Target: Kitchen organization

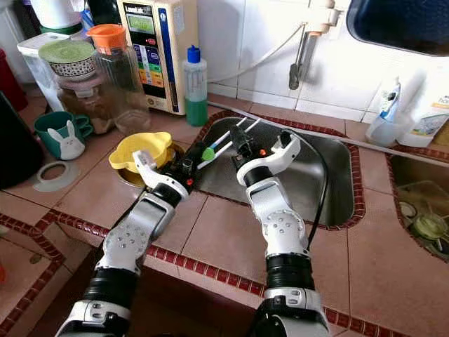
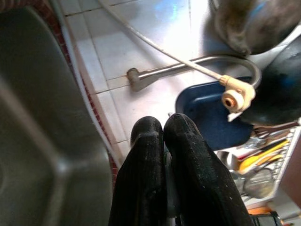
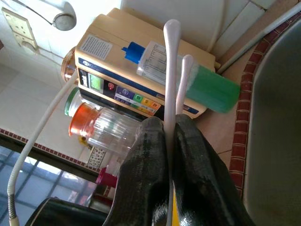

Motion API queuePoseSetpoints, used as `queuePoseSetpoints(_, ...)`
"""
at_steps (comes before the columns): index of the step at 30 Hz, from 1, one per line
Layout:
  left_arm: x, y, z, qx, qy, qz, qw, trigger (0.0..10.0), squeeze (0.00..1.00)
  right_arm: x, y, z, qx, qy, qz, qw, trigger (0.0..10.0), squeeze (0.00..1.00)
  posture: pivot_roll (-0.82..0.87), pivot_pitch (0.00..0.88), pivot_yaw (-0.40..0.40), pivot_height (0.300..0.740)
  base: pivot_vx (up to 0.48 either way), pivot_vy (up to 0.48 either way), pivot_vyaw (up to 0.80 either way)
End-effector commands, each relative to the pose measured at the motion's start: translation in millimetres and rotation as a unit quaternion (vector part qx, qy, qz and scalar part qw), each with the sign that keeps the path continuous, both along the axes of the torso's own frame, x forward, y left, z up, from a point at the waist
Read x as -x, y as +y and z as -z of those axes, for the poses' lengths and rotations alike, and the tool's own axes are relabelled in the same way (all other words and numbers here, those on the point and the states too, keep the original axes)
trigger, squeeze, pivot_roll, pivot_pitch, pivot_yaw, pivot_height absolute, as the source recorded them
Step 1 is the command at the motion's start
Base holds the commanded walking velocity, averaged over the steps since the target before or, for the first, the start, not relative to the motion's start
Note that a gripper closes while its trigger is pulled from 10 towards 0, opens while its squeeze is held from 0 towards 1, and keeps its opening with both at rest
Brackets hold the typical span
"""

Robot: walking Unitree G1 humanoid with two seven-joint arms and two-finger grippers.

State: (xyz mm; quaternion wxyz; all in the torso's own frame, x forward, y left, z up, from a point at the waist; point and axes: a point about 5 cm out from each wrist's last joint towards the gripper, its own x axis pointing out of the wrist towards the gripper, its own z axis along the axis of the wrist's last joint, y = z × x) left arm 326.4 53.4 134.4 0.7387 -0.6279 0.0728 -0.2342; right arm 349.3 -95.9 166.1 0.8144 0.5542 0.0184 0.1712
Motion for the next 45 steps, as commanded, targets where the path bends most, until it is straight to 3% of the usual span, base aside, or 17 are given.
queuePoseSetpoints(1, 6.6, -80.0, -81.1, 0.009, -0.064, 0.111, 0.992, 10.0, 0.00, 0.0, 7.3, -25.4, -0.052, -0.048, 0.021, 0.997, 0.0, 0.00, 0.08, 0.000, 0.029, 0.740, 0.000, 0.000, 0.00)
queuePoseSetpoints(38, 6.6, -80.0, -81.1, 0.009, -0.064, 0.111, 0.992, 10.0, 0.00, 0.0, 7.3, -25.4, -0.052, -0.048, 0.021, 0.997, 0.0, 0.00, 0.08, 0.000, 0.029, 0.740, 0.000, 0.000, 0.00)
queuePoseSetpoints(39, 6.9, -79.9, -81.0, 0.008, -0.063, 0.112, 0.992, 10.0, 0.00, -0.3, 7.3, -25.7, -0.054, -0.048, 0.021, 0.997, 0.0, 0.00, 0.08, 0.000, 0.000, 0.740, 0.000, 0.000, 0.00)
queuePoseSetpoints(45, 6.9, -79.9, -81.0, 0.008, -0.063, 0.112, 0.992, 10.0, 0.00, -0.3, 7.3, -25.7, -0.054, -0.048, 0.021, 0.997, 0.0, 0.00, 0.08, 0.000, 0.000, 0.740, 0.000, 0.000, 0.00)
